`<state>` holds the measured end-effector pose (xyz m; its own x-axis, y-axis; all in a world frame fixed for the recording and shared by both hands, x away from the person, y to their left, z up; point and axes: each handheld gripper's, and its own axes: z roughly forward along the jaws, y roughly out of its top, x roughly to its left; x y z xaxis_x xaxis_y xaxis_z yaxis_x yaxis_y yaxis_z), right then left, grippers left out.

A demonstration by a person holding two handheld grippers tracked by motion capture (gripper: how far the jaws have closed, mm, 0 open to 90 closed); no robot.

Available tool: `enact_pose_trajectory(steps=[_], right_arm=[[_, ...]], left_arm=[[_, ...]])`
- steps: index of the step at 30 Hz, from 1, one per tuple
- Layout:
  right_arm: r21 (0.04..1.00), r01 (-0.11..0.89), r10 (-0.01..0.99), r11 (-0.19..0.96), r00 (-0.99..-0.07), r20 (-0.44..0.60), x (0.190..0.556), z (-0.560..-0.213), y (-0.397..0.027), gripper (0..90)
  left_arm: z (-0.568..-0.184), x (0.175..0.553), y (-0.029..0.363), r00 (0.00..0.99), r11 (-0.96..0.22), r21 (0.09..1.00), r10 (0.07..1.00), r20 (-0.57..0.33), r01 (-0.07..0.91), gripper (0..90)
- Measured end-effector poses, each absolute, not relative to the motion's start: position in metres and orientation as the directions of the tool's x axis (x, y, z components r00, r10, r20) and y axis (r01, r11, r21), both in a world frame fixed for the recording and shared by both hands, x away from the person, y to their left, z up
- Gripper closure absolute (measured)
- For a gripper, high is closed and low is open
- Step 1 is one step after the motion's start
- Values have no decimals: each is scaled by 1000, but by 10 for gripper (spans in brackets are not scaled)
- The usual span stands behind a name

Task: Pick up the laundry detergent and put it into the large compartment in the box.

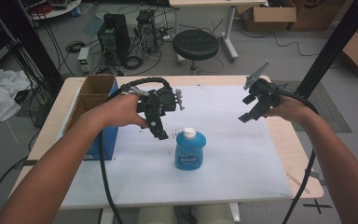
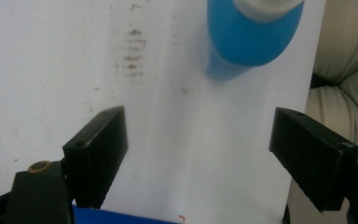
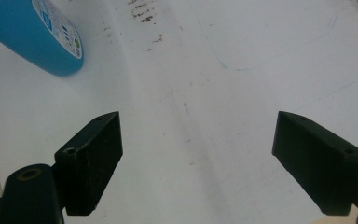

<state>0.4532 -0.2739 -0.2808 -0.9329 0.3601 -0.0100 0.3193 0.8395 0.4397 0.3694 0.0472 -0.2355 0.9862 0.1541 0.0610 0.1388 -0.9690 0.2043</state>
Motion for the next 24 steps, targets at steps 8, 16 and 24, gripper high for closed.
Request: enact_pose_trajectory(steps=[8,16,24], right_arm=[[437,319,357,841,-934,-6,452,-282,-273,156],[437,316,355,842,-935,-8,451,-281,-273,157],[437,315,354,843,-935,-9,449,-280,-272,156]], left_arm=[[-228,363,38,990,-973,205,125,69,109,196],[-221,354,28,993,-977,201,92,78,75,196],[-218,349,16,994,-979,196,72,83,55,194]])
